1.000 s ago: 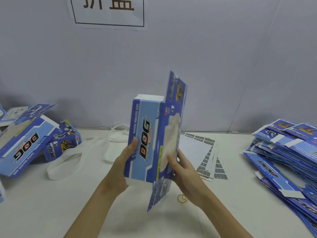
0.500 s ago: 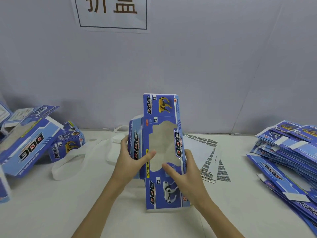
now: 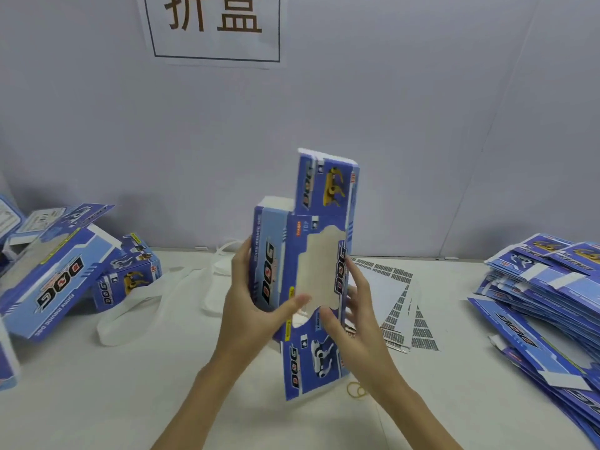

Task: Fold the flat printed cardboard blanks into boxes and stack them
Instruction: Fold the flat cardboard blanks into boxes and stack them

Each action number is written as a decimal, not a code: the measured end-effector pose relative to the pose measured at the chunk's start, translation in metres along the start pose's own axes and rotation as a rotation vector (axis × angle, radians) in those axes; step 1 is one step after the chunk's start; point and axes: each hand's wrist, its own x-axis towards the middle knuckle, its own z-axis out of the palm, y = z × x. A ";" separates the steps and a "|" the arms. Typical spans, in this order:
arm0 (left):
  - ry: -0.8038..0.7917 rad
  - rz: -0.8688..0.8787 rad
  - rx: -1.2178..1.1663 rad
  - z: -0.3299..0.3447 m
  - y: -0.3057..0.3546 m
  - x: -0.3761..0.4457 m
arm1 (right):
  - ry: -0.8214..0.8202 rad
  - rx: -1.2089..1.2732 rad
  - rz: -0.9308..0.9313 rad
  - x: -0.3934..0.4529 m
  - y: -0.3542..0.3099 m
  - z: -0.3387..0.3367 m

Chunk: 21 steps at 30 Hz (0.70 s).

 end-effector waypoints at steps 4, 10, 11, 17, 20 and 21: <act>-0.201 0.040 -0.055 0.014 0.016 -0.005 | -0.047 0.281 0.150 0.009 -0.022 0.006; -0.266 -0.150 -0.154 0.012 0.022 -0.001 | -0.132 0.728 0.426 -0.004 -0.026 -0.005; -0.249 -0.162 -0.127 0.011 0.021 -0.001 | -0.140 0.714 0.457 -0.003 -0.026 -0.005; -0.176 0.252 0.490 -0.006 0.015 0.004 | -0.043 0.625 0.190 0.016 -0.029 -0.030; -0.211 0.463 0.929 -0.009 0.007 0.006 | 0.085 0.691 0.147 0.019 -0.035 -0.051; -0.256 0.440 0.955 -0.008 0.003 0.005 | 0.098 0.694 0.156 0.018 -0.037 -0.055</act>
